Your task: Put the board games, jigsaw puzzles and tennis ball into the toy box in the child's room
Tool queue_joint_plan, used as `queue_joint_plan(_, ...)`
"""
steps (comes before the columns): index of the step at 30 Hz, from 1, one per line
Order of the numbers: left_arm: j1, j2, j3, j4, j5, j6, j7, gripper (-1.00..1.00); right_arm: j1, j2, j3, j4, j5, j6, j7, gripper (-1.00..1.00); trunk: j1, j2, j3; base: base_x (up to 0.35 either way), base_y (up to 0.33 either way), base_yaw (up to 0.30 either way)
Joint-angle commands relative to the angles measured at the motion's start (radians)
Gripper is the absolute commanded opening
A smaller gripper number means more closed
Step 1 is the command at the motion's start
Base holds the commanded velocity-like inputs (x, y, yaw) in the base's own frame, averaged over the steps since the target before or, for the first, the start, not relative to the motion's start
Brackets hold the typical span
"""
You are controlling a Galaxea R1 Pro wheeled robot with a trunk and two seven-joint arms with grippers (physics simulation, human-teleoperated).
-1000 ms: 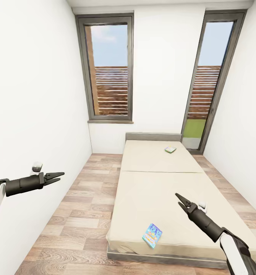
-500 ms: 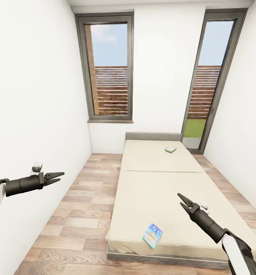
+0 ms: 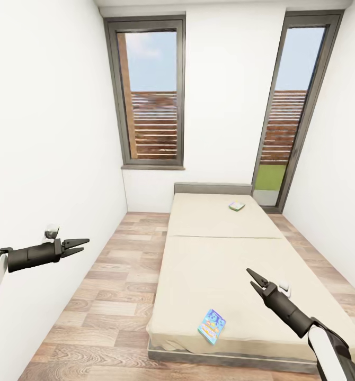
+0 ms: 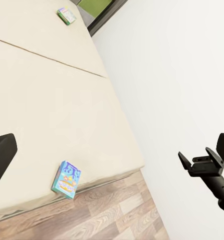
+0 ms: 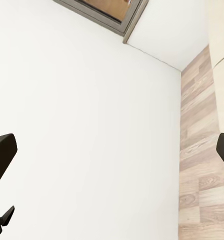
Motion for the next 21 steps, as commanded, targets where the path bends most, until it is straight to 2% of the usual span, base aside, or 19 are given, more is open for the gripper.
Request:
queue_joint_plan(1, -0.001, 0.000, 0.000, 0.000, 0.002, 0.007, -0.002, 1.00, -0.001, 0.000, -0.001, 0.000, -0.005, 0.007, -0.001, 1.00, 0.004, -0.009, -0.005, 0.000, 0.000, 0.000)
queue_joint_plan(6, -0.001, -0.001, -0.001, 0.000, 0.002, 0.007, -0.001, 1.00, -0.001, 0.006, 0.000, 0.002, -0.009, 0.007, -0.013, 1.00, 0.023, -0.044, -0.021, 0.000, 0.000, 0.000)
queue_joint_plan(14, -0.001, -0.002, -0.006, 0.000, 0.002, 0.005, 0.000, 1.00, -0.001, 0.056, 0.000, 0.006, -0.006, -0.014, -0.031, 1.00, 0.054, -0.100, -0.046, 0.000, 0.000, 0.000)
queue_joint_plan(16, -0.002, -0.003, -0.017, 0.000, 0.002, 0.004, 0.000, 1.00, -0.002, 0.069, 0.000, 0.024, -0.007, -0.019, -0.054, 1.00, 0.062, -0.114, -0.052, 0.000, 0.000, 0.000)
queue_joint_plan(21, -0.002, -0.011, -0.043, -0.001, 0.002, 0.003, 0.000, 1.00, -0.016, 0.078, -0.002, 0.111, -0.012, -0.022, -0.104, 1.00, 0.081, -0.149, -0.068, 0.000, 0.000, 0.000)
